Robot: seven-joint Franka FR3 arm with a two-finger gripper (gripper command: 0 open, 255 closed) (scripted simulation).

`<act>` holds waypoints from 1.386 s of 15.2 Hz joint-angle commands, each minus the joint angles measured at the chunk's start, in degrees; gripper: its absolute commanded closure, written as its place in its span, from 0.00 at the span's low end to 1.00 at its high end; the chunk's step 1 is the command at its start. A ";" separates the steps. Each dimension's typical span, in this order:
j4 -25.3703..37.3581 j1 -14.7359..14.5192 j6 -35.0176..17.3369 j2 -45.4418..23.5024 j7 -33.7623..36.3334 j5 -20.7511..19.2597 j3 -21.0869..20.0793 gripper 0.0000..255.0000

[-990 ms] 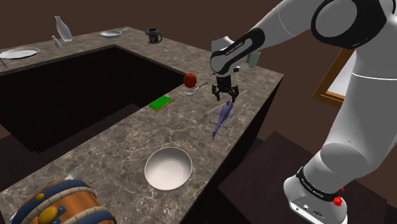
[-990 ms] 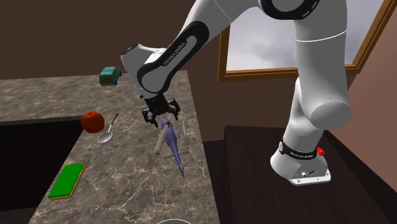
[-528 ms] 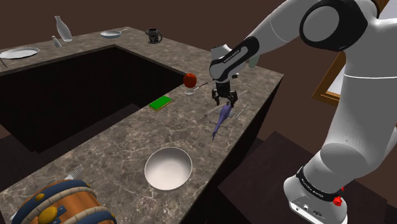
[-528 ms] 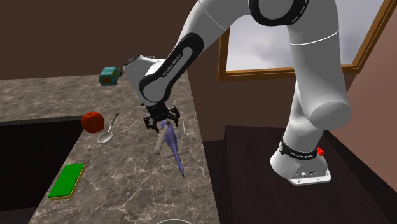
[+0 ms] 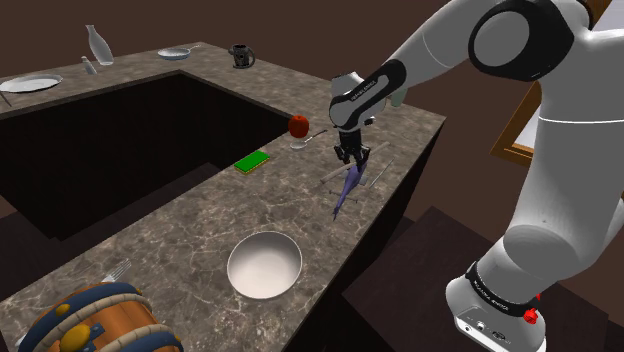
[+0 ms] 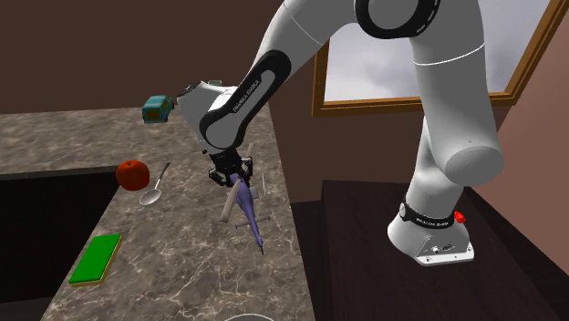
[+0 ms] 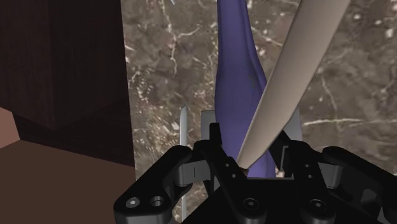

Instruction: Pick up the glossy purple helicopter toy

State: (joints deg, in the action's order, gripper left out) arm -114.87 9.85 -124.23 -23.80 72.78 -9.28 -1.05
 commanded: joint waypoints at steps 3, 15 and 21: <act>-0.03 0.01 -0.05 -0.07 0.01 0.00 0.02 1.00; 1.16 0.04 6.69 5.54 -0.99 0.73 -0.27 1.00; 2.02 0.04 9.37 7.39 -1.39 0.97 -0.34 1.00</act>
